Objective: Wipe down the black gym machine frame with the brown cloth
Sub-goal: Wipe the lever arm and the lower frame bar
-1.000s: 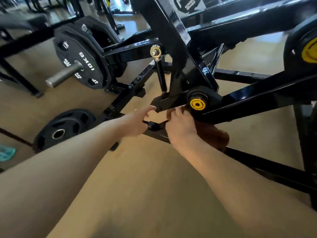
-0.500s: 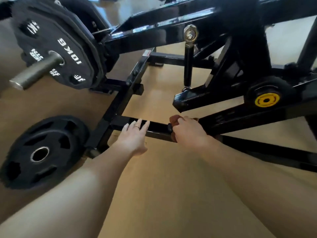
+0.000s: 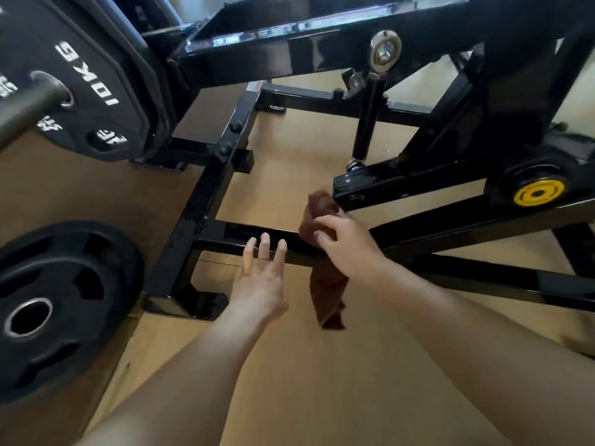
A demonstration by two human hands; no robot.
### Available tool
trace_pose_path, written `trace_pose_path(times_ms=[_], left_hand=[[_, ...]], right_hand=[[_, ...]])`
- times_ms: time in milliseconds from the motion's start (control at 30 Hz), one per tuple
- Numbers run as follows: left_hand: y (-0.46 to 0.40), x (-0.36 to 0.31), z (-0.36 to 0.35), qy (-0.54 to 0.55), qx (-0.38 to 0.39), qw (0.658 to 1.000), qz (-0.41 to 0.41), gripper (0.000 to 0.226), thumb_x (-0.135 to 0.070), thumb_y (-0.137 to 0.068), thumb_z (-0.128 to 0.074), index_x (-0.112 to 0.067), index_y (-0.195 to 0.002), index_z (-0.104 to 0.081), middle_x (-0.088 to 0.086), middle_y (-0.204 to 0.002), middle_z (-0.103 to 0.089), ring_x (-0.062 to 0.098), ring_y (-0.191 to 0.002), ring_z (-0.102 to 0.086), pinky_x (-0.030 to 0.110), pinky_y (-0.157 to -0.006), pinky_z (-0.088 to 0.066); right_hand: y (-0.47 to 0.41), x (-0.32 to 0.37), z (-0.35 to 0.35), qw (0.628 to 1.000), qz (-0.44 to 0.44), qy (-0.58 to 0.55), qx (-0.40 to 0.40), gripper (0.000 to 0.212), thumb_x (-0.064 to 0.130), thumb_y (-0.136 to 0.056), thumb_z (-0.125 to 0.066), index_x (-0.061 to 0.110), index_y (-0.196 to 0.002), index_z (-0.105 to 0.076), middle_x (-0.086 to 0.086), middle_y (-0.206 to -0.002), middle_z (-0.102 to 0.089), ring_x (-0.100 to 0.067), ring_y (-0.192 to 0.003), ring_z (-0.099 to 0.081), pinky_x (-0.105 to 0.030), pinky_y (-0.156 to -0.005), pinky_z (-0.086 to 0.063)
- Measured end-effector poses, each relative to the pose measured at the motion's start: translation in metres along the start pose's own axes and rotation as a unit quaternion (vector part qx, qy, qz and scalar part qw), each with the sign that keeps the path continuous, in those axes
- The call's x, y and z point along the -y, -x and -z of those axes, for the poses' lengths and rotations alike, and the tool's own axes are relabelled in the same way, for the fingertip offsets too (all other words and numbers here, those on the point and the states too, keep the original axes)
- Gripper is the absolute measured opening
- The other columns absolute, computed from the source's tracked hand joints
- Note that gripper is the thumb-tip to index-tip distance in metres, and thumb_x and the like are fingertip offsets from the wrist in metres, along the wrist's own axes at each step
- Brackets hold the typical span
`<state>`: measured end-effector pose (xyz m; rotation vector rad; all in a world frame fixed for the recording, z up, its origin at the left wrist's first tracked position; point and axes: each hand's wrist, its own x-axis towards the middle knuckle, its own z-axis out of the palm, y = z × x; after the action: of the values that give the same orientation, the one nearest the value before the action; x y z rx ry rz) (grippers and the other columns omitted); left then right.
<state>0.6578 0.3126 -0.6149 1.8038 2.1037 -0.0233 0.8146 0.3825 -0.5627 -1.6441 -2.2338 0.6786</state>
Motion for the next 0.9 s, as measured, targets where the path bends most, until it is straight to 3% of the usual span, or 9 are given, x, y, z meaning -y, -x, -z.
trace_pose_path(times_ms=[33,100,167,267,367,533,767,900], left_hand=[[0.0,0.001,0.001,0.007,0.002,1.0,-0.003,0.104,-0.015,-0.089,-0.068,-0.034,-0.159,0.007,-0.002,-0.165,0.02,0.029,-0.153,0.021,0.043,-0.12,-0.033],[0.0,0.004,0.002,0.019,0.003,1.0,-0.007,0.104,-0.013,-0.088,-0.067,-0.035,-0.159,0.005,-0.005,-0.165,0.019,0.027,-0.153,0.02,0.04,-0.118,-0.036],[0.001,0.01,0.004,0.026,0.001,1.0,-0.013,0.103,-0.011,-0.087,-0.067,-0.038,-0.159,0.001,-0.008,-0.166,0.015,0.023,-0.153,0.017,0.037,-0.116,-0.039],[0.0,0.018,0.01,0.042,-0.002,0.999,-0.027,0.101,-0.009,-0.087,-0.067,-0.04,-0.16,-0.004,-0.011,-0.168,0.008,0.018,-0.154,0.012,0.034,-0.116,-0.039],[0.0,0.026,0.021,0.077,0.005,0.997,-0.032,0.096,-0.001,-0.09,-0.061,-0.036,-0.162,-0.009,-0.014,-0.169,0.002,0.011,-0.155,0.006,0.032,-0.116,-0.034],[0.011,0.035,0.043,0.097,-0.013,0.995,-0.033,0.091,0.005,-0.092,-0.054,-0.034,-0.162,-0.012,-0.012,-0.169,-0.013,0.014,-0.152,-0.025,0.035,-0.12,-0.035],[0.029,0.061,0.068,0.007,-0.009,1.0,-0.005,0.087,-0.011,-0.096,-0.058,-0.034,-0.163,-0.006,-0.009,-0.17,-0.011,0.013,-0.153,-0.023,0.033,-0.125,-0.023],[0.036,0.056,0.088,-0.044,0.007,0.999,0.008,0.087,-0.016,-0.098,-0.057,-0.034,-0.163,-0.002,-0.005,-0.17,-0.014,0.015,-0.152,-0.024,0.031,-0.124,-0.021]], right_hand=[[-0.003,0.001,-0.011,0.996,0.03,0.074,0.037,0.033,0.029,-0.104,-0.057,0.023,-0.135,-0.064,-0.002,-0.132,-0.059,-0.023,-0.123,-0.053,-0.033,-0.102,-0.045],[-0.008,0.005,-0.025,0.979,0.06,0.188,0.052,0.027,0.029,-0.103,-0.054,0.021,-0.126,-0.066,-0.005,-0.122,-0.062,-0.027,-0.113,-0.053,-0.038,-0.094,-0.046],[-0.009,0.009,-0.028,0.971,0.07,0.222,0.046,0.024,0.028,-0.104,-0.052,0.019,-0.123,-0.064,-0.006,-0.116,-0.062,-0.026,-0.106,-0.053,-0.038,-0.087,-0.044],[-0.004,0.009,-0.03,0.959,0.119,0.254,0.042,0.025,0.024,-0.102,-0.056,0.021,-0.126,-0.062,-0.004,-0.118,-0.062,-0.026,-0.109,-0.053,-0.037,-0.089,-0.044],[-0.005,0.015,-0.034,0.955,0.128,0.26,0.067,0.033,0.024,-0.1,-0.058,0.021,-0.133,-0.057,-0.004,-0.124,-0.06,-0.026,-0.116,-0.052,-0.037,-0.096,-0.041],[-0.019,0.042,-0.046,0.959,0.113,0.204,0.163,0.058,0.018,-0.098,-0.061,0.016,-0.151,-0.037,-0.014,-0.147,-0.041,-0.032,-0.134,-0.04,-0.044,-0.107,-0.041],[-0.046,0.065,-0.053,0.955,0.107,0.139,0.241,0.074,0.021,-0.093,-0.067,0.013,-0.155,-0.027,-0.019,-0.147,-0.036,-0.038,-0.133,-0.041,-0.047,-0.104,-0.044],[-0.054,0.072,-0.057,0.947,0.106,0.125,0.275,0.087,0.023,-0.093,-0.067,0.015,-0.161,-0.013,-0.022,-0.156,-0.027,-0.041,-0.141,-0.033,-0.05,-0.113,-0.037]])
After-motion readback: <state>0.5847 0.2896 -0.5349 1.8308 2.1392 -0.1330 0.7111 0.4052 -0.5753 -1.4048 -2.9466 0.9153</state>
